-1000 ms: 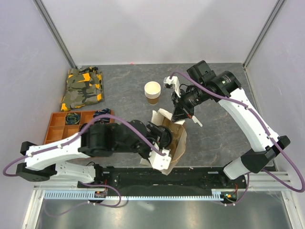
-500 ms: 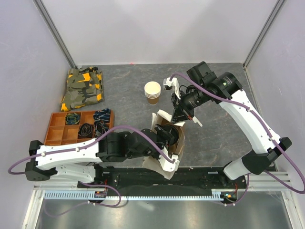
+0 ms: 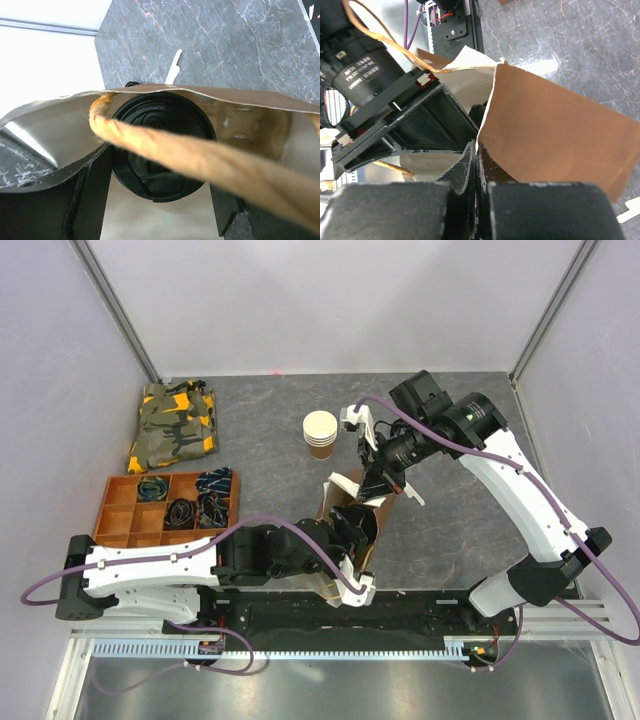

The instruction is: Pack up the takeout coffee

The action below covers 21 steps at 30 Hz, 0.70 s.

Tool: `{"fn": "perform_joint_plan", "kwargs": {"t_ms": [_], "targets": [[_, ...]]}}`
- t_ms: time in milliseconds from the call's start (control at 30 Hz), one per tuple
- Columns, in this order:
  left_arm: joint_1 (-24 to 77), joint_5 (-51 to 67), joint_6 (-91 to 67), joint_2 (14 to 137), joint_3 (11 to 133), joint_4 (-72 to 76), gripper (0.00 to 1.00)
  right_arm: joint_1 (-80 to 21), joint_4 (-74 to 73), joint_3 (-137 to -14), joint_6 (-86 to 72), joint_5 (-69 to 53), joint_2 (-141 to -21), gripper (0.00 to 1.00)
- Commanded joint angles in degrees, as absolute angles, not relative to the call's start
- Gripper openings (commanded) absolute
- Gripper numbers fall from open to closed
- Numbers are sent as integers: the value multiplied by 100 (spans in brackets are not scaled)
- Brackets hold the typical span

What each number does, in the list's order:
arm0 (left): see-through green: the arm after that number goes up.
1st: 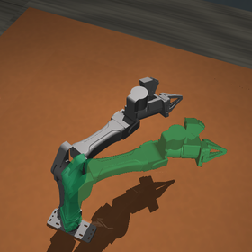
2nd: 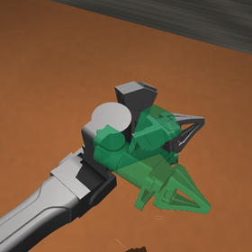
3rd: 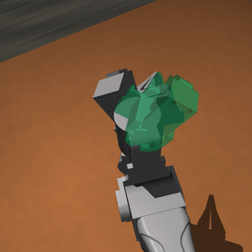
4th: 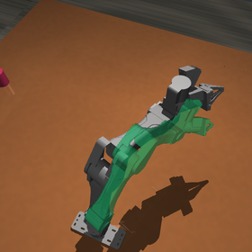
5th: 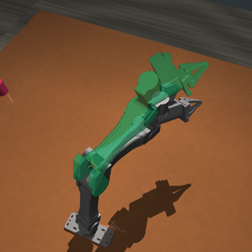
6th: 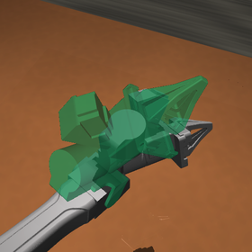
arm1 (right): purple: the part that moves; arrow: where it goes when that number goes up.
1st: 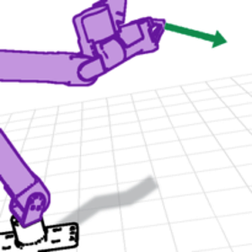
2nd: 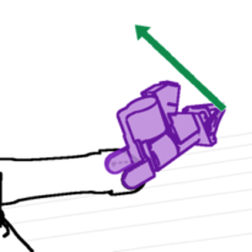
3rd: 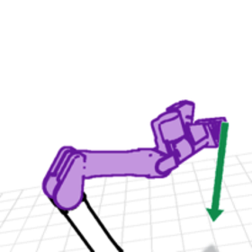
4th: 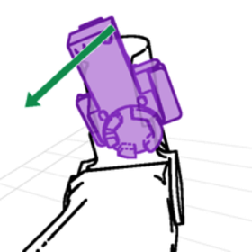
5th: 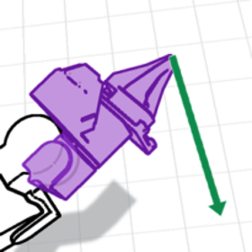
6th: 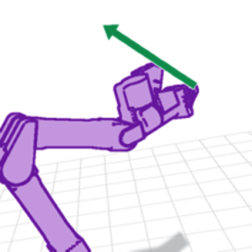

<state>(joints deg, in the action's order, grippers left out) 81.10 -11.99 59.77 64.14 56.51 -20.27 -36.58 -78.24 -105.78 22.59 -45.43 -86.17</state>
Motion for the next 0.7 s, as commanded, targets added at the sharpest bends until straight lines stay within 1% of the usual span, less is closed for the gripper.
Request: {"fn": "perform_joint_plan", "kwargs": {"t_ms": [0,167,400,533,667], "targets": [[8104,-1151,6258,6302,5563,-1468,45,-3709,-8297,-10574,2496,-4781,-8552,0],[8086,-1116,6170,6293,5669,-1485,45,-3709,-8341,-10521,2584,-4703,-8587,0],[8104,-818,5669,6434,6819,-2627,42,-3718,-8358,-10643,2531,-4930,-8674,0],[8103,-747,5652,6381,6899,-2917,43,-3718,-8358,-10837,2435,-5106,-8692,0],[8095,-843,5546,6390,6794,-3076,43,-3744,-8367,-10671,2461,-4975,-8649,0]]}}
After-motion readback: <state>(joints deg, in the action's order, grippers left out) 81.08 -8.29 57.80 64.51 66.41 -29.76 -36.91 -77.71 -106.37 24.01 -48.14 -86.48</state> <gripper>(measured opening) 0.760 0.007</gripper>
